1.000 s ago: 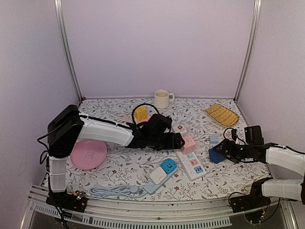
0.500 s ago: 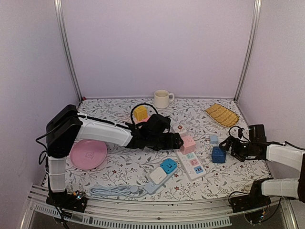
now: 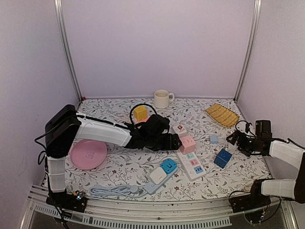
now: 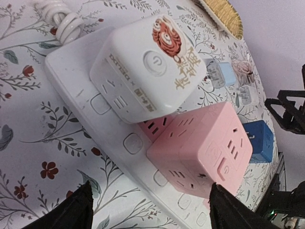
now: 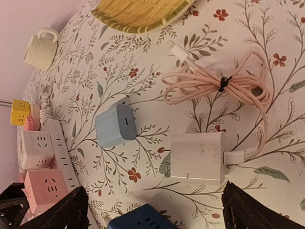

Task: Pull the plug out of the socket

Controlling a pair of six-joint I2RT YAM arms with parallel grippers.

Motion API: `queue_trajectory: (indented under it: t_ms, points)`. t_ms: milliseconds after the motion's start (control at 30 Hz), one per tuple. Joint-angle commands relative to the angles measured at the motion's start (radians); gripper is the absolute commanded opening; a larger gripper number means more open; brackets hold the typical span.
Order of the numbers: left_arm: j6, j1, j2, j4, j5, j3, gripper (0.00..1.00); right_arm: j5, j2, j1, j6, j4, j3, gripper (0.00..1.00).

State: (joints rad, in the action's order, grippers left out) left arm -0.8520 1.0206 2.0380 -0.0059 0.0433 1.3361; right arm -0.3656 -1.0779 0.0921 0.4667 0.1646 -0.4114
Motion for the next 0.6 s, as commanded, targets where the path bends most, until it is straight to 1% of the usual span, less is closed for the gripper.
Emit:
queue_trajectory:
  t_ms: [0, 100, 167, 267, 400, 567]
  points:
    - [0.012, -0.01, -0.055, 0.001, 0.013, -0.025, 0.84, -0.001, 0.076, -0.036, -0.033, 0.048, -0.08, 0.99]
    - [0.006, -0.014, -0.061, 0.012, 0.013, -0.048, 0.84, 0.045, 0.094, -0.105, -0.043, 0.085, -0.123, 0.99]
    - [0.001, -0.017, -0.107, 0.023, 0.015, -0.066, 0.84, 0.081, 0.095, -0.166, -0.045, 0.105, -0.148, 0.99]
    - [-0.006, -0.024, -0.13, 0.037, 0.015, -0.097, 0.84, 0.158, 0.081, -0.295, -0.044, 0.123, -0.19, 0.99]
    - [-0.019, -0.041, -0.166, 0.065, 0.0, -0.152, 0.84, 0.26, 0.024, -0.457, -0.036, 0.145, -0.244, 0.99]
    - [-0.019, -0.06, -0.19, 0.085, -0.009, -0.19, 0.85, 0.394, -0.102, -0.665, -0.036, 0.165, -0.335, 1.0]
